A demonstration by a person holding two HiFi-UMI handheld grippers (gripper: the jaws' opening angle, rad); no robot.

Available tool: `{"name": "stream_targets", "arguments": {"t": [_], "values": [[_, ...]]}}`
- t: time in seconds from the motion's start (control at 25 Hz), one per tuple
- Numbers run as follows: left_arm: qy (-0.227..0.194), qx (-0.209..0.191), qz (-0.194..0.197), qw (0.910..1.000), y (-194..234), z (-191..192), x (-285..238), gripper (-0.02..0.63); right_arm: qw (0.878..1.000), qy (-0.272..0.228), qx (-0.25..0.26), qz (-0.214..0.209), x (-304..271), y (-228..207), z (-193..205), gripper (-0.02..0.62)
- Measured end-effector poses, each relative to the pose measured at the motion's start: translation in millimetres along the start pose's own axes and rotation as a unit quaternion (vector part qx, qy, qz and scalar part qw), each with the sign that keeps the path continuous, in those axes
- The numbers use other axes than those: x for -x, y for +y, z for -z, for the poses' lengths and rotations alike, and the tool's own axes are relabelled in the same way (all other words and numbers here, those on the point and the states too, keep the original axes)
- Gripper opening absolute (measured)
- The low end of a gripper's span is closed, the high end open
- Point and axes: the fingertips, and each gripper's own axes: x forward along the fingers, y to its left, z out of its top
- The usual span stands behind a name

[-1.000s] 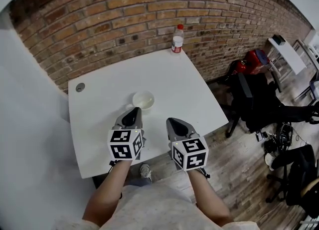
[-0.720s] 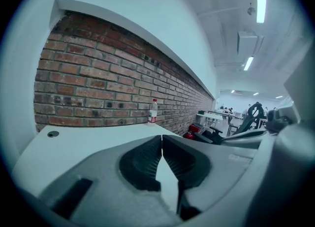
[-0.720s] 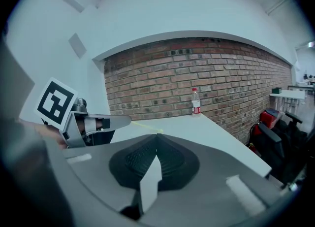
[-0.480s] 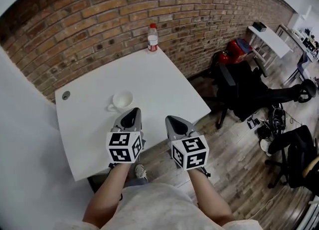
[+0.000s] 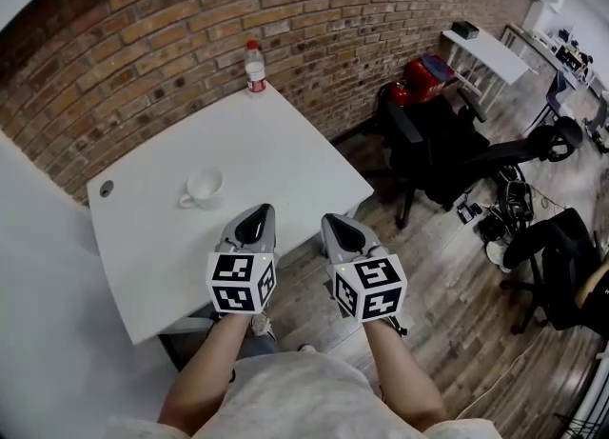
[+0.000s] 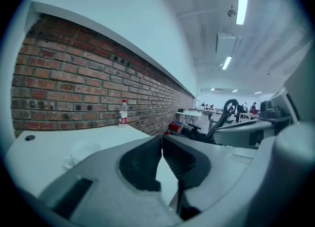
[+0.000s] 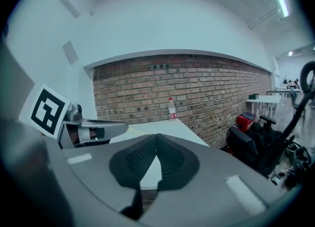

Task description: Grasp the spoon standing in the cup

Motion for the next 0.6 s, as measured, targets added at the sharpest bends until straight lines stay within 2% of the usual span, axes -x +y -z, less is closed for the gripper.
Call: {"name": "stream_targets", "arguments": {"t": [0.32, 0.6], "values": [[0.009, -0.019, 0.024, 0.9995, -52, 12, 12, 0.005, 1.0, -0.006, 0.003, 0.016, 47, -15, 7, 0.008], [0.012, -0.026, 0.031, 0.9991, -78, 22, 20, 0.005, 1.0, -0.011, 0.001, 0.019, 73, -21, 16, 0.008]]}}
